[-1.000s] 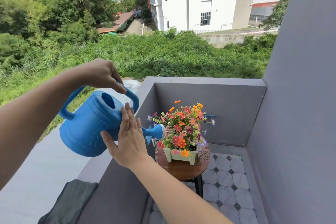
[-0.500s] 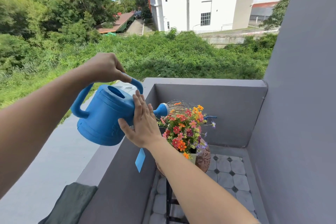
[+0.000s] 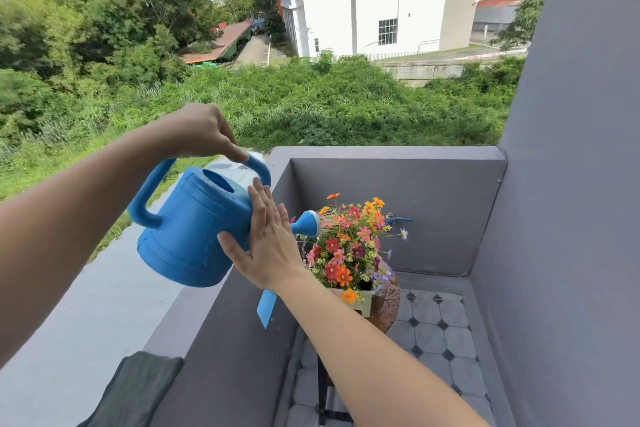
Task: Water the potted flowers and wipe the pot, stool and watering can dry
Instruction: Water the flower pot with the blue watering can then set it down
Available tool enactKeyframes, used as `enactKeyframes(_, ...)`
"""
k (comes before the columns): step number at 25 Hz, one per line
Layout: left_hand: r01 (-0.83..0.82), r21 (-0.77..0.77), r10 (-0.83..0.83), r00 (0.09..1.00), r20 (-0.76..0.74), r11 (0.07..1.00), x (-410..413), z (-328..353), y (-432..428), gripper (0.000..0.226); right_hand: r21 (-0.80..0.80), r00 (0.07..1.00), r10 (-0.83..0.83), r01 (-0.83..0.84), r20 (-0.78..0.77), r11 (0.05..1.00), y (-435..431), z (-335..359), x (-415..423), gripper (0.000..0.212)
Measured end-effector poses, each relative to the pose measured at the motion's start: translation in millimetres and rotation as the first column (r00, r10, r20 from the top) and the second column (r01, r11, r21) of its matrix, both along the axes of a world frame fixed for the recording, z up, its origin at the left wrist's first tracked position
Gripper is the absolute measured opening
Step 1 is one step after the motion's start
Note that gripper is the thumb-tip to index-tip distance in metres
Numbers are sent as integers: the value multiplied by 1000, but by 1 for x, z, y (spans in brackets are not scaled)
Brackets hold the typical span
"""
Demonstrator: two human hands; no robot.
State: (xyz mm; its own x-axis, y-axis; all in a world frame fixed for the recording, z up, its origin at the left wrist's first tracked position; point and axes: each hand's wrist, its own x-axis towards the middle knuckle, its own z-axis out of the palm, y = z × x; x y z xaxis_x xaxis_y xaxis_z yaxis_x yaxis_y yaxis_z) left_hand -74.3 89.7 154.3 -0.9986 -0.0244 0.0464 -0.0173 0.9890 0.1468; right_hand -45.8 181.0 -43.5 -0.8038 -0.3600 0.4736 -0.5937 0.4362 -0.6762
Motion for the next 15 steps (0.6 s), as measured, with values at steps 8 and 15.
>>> enactKeyframes(8, -20, 7, 20, 999, -42, 1000, 0, 11, 0, 33, 13, 1000, 7, -7, 17, 1000, -2, 14, -6, 89)
enactKeyframes(15, -45, -22, 46, 998, 32, 999, 11, 5, -11, 33, -55, 999, 47, -46, 22, 997, -15, 1, 14, 87)
